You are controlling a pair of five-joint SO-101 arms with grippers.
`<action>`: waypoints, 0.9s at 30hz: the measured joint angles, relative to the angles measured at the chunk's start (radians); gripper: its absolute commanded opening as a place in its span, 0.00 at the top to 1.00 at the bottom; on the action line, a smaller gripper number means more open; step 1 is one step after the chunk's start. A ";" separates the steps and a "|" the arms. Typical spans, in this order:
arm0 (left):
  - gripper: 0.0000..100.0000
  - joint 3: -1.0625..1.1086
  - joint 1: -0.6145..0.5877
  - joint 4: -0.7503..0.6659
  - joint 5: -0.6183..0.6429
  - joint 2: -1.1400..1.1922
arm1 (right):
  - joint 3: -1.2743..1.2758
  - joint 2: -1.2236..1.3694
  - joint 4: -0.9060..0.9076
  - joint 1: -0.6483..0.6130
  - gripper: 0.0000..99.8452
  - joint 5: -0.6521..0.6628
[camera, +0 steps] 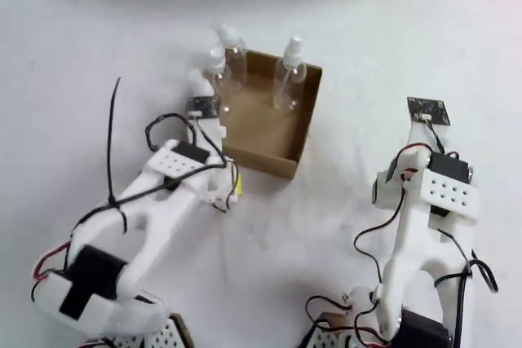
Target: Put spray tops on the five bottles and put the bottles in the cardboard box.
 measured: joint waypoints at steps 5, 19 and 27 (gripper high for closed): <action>0.82 -0.034 0.000 0.000 0.000 0.069 | 0.000 0.000 0.000 0.002 0.98 0.000; 0.98 -0.046 0.002 -0.032 0.003 0.087 | 0.000 0.000 0.000 0.002 0.98 0.000; 0.98 -0.046 0.002 -0.032 -0.043 0.087 | 0.000 -0.008 0.035 0.002 0.98 0.000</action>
